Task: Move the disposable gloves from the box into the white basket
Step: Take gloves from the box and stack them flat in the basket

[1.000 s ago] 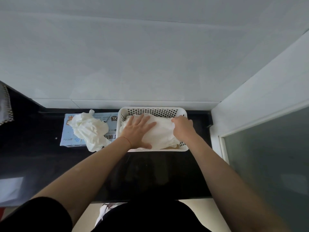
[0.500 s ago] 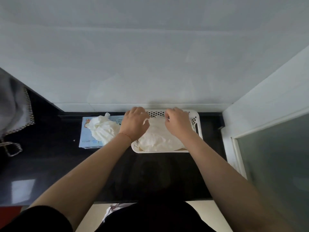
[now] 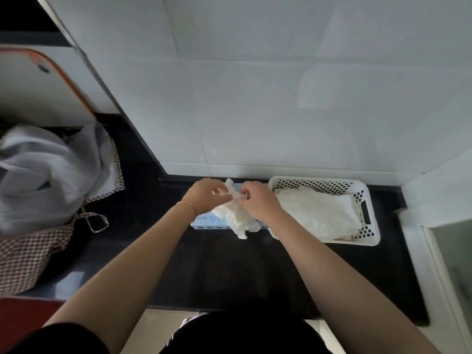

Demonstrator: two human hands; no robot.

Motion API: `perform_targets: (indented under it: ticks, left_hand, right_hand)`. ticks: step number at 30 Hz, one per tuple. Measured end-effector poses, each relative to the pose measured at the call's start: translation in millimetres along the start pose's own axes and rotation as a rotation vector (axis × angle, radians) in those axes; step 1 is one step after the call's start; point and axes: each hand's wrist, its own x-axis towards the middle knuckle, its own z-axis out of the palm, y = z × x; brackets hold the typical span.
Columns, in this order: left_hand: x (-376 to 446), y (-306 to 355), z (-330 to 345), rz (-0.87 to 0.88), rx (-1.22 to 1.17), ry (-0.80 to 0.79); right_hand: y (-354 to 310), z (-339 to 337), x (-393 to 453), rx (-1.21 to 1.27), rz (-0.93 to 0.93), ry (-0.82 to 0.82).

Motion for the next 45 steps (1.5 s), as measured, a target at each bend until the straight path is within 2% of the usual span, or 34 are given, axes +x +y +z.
perform_targets:
  ticks: [7, 10, 13, 15, 19, 22, 28, 32, 36, 38, 41, 43, 45]
  left_hand:
    - [-2, -16, -11, 0.018, -0.089, 0.093]
    - [0, -17, -20, 0.047, -0.075, 0.107]
    - [3, -15, -26, 0.045, -0.155, 0.140]
    - [3, -11, -29, 0.050, -0.234, 0.186]
    - [0, 1, -32, 0.083, -0.307, 0.231]
    - [0, -2, -32, 0.057, -0.277, 0.222]
    - [2, -16, -29, -0.020, -0.177, 0.074]
    - [-4, -11, -32, -0.071, -0.270, 0.145]
    - [-12, 6, -47, -0.108, -0.666, 0.250]
    - [-18, 18, -55, -0.109, -0.842, 0.207]
    - [-24, 28, -64, -0.079, -1.084, 0.016]
    - [-26, 29, -67, -0.022, -1.195, -0.122]
    - [-28, 34, -68, 0.025, -1.218, -0.157]
  right_hand:
    - [-25, -18, 7, 0.038, -0.032, 0.150]
    - [-27, -22, 7, 0.016, 0.009, 0.179]
    - [-33, -26, 0, 0.127, 0.054, 0.235]
    - [-38, -27, -4, 0.211, 0.067, 0.213]
    - [-40, -20, -5, 0.086, 0.033, 0.110]
    - [-40, -25, -6, 0.051, 0.037, 0.155]
    - [-52, -54, -9, 0.090, -0.059, 0.304]
    - [-61, -71, -10, 0.343, -0.062, 0.372]
    - [-63, -81, -11, 0.735, -0.007, 0.304]
    - [-63, -84, -11, 0.940, 0.026, 0.270]
    - [-63, -87, -10, 1.283, 0.100, 0.197]
    - [-63, -86, -9, 1.407, 0.154, 0.132]
    - [-60, -84, -10, 1.422, 0.203, 0.103]
